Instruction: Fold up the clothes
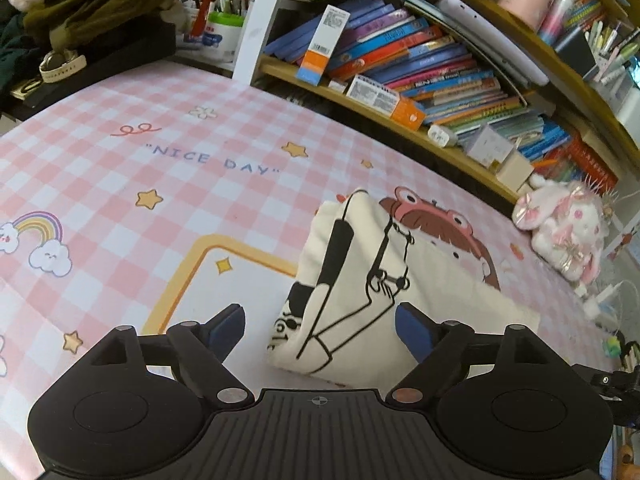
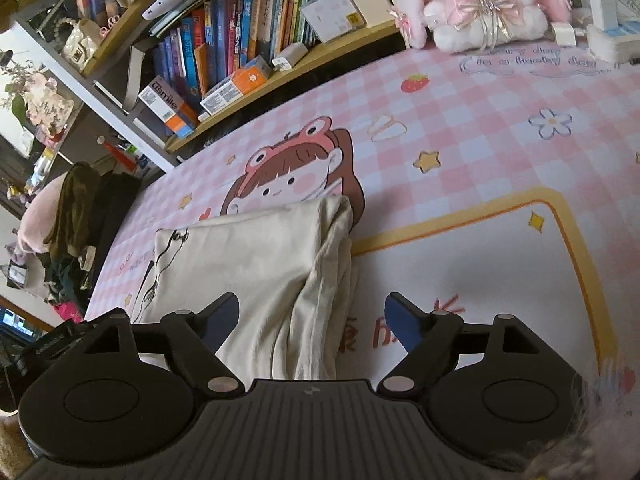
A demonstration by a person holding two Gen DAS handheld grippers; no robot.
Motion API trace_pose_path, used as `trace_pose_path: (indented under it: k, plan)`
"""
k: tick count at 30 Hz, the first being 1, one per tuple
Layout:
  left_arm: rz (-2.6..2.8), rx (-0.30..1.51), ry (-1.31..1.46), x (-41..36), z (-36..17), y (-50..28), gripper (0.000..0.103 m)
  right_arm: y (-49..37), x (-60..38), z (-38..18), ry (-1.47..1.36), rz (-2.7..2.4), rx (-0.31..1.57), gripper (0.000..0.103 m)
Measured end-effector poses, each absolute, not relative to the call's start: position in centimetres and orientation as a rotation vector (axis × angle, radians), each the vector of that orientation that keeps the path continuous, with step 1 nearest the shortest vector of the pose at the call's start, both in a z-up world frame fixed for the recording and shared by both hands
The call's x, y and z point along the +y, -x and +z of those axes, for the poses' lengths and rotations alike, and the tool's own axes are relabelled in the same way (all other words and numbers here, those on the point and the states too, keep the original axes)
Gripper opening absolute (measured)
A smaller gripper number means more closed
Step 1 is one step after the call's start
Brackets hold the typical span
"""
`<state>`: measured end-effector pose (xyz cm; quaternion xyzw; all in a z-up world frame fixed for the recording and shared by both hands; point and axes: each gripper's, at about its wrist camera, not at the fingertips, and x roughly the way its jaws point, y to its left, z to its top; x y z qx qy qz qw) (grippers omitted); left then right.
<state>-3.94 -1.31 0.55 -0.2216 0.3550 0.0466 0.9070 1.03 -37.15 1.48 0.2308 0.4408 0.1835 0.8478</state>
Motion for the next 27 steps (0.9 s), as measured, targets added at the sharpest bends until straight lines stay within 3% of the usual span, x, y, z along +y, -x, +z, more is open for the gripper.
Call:
trace_pose_path:
  k: [19, 27]
  plan:
    - [0.004, 0.813, 0.517, 2.0, -1.2, 0.2, 0.083, -0.7, -36.6, -0.5, -0.676, 0.327, 1.004, 0.080]
    - [-0.093, 0.878, 0.560, 3.6, -2.3, -2.6, 0.082, -1.6, -35.0, -0.8, -0.731, 0.251, 1.002, 0.075]
